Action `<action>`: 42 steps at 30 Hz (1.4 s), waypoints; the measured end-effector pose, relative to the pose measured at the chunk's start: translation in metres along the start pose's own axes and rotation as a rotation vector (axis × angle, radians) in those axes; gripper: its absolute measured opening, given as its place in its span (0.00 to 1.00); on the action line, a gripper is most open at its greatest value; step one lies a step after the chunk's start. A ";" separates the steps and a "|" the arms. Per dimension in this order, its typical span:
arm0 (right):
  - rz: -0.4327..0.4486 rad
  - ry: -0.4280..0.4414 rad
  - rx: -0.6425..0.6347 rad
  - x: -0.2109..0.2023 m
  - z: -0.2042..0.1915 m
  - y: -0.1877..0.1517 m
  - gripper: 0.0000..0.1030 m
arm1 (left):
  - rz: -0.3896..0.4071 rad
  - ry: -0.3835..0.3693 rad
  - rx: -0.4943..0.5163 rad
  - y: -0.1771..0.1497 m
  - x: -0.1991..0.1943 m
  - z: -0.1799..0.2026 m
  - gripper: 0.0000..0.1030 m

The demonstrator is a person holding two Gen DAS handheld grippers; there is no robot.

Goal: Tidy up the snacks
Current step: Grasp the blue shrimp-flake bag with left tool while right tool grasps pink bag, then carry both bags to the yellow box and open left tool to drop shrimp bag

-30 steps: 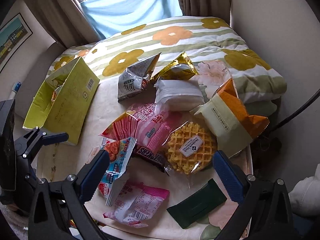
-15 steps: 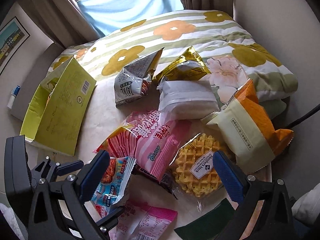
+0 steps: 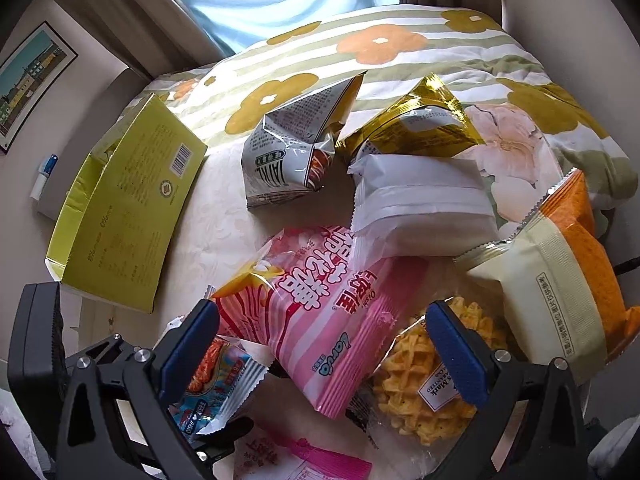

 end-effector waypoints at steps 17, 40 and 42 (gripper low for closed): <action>-0.031 0.089 -0.018 0.025 -0.011 0.008 1.00 | 0.029 -0.001 -0.068 -0.017 -0.032 -0.020 0.73; 0.026 0.038 -0.136 0.005 -0.036 -0.024 0.59 | 0.091 0.023 -0.113 -0.029 -0.077 -0.035 0.73; 0.034 0.037 -0.131 -0.003 -0.038 -0.028 0.58 | 0.105 0.026 -0.112 -0.031 -0.086 -0.032 0.73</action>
Point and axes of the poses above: each gripper's, at about its wrist camera, not at the fingertips, and x roughly the way its jaws point, z to its right, y to its top, the point moved 5 cm from there along x, roughly the way its jaws point, and after that the axes turned 3 degrees about -y, right-handed, at the moved point
